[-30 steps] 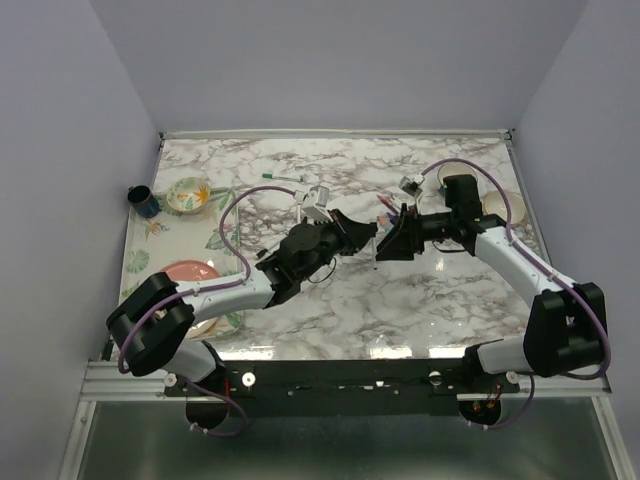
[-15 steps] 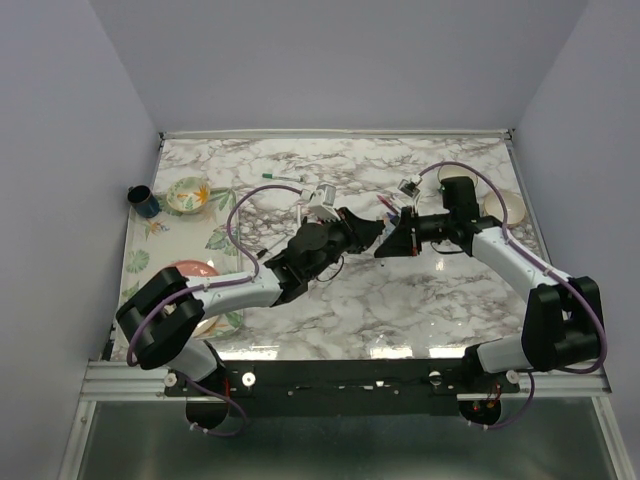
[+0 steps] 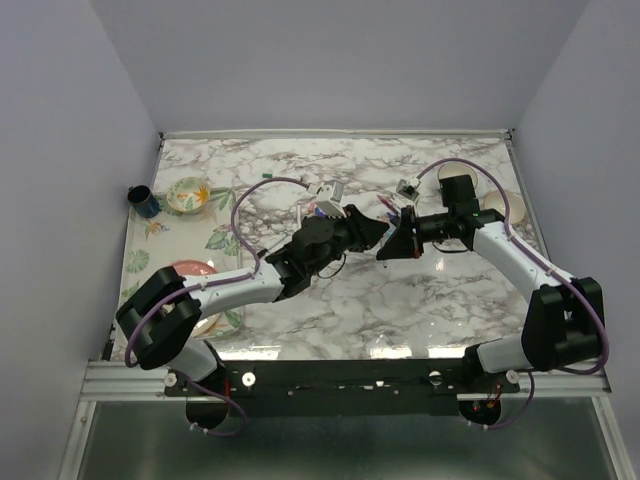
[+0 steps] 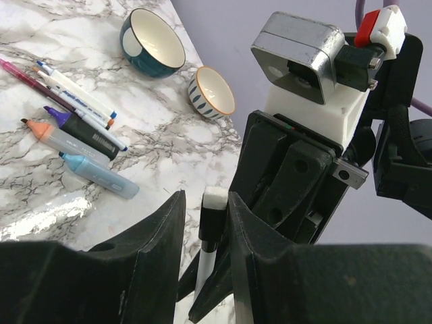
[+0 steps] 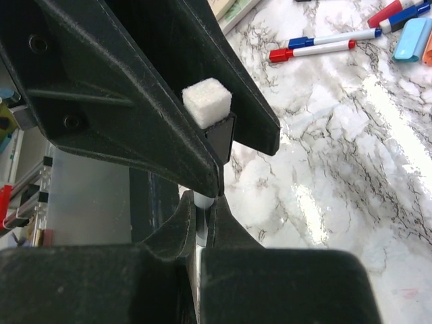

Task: Open the pen caps
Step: Open the pen cap, then place the pen cap on the table with the left arm

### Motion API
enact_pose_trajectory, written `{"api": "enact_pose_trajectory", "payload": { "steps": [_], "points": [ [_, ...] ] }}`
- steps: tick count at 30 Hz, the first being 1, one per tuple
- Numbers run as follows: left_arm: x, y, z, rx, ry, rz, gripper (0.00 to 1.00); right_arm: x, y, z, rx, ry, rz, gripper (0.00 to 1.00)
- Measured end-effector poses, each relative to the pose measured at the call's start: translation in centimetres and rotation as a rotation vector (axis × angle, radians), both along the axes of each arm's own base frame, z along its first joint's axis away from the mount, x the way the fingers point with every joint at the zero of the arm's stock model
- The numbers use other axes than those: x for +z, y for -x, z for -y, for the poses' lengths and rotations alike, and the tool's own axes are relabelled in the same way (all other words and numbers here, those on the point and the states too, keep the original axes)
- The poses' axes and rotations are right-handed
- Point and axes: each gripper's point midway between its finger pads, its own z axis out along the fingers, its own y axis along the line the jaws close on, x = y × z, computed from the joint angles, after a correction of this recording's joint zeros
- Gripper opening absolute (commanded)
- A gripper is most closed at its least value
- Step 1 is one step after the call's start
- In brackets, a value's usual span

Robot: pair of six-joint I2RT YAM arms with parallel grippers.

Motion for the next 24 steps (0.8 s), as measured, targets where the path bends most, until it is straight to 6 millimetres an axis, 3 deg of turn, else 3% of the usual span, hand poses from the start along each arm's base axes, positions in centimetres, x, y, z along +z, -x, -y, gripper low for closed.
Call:
{"api": "enact_pose_trajectory", "payload": {
  "steps": [4,7,8,10,14,18,24],
  "points": [
    [-0.1,0.1,0.1,-0.017,-0.019,0.002,0.32,-0.2,0.2,0.1,0.013,0.007,0.008,0.01],
    [0.2,0.2,0.3,-0.044,-0.031,0.006,0.21,-0.1,0.2,0.1,0.019,0.010,0.014,0.01],
    [0.3,0.2,0.4,-0.053,-0.031,0.008,0.10,-0.1,0.2,0.1,0.021,0.011,0.019,0.01],
    [0.3,0.3,0.4,-0.072,-0.036,0.011,0.00,-0.1,0.3,0.2,0.023,0.013,0.017,0.01],
    [-0.1,0.3,0.2,-0.098,-0.052,0.009,0.00,-0.5,0.3,0.2,0.040,0.022,0.016,0.01],
    [0.6,0.1,-1.3,-0.103,-0.074,0.014,0.00,-0.2,0.1,-0.9,0.098,0.021,0.069,0.01],
    [1.9,0.3,-5.5,-0.062,-0.104,0.035,0.00,0.6,-0.3,-3.4,0.172,0.046,0.219,0.01]
  ]
}}
